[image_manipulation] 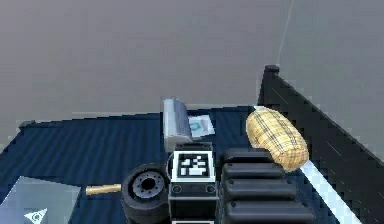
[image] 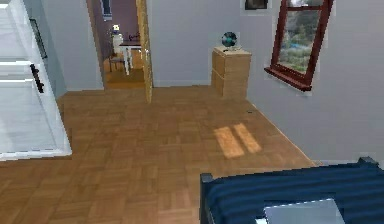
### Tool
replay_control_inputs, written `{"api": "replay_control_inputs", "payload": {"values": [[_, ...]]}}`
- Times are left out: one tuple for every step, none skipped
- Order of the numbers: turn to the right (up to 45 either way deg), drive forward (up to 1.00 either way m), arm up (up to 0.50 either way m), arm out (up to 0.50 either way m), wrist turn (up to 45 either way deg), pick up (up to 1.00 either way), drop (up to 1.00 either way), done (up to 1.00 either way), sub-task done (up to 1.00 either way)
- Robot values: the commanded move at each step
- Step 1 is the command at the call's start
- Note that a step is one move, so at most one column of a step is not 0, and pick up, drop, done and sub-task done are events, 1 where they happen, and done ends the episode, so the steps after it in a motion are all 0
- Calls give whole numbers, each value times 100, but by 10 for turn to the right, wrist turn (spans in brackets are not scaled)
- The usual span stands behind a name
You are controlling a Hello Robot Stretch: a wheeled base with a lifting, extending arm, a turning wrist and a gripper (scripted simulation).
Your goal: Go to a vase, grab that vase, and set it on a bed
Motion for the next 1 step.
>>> {"api": "replay_control_inputs", "payload": {"values": [[450, 0, 0, 0, 0, 0, 0, 0, 0]]}}
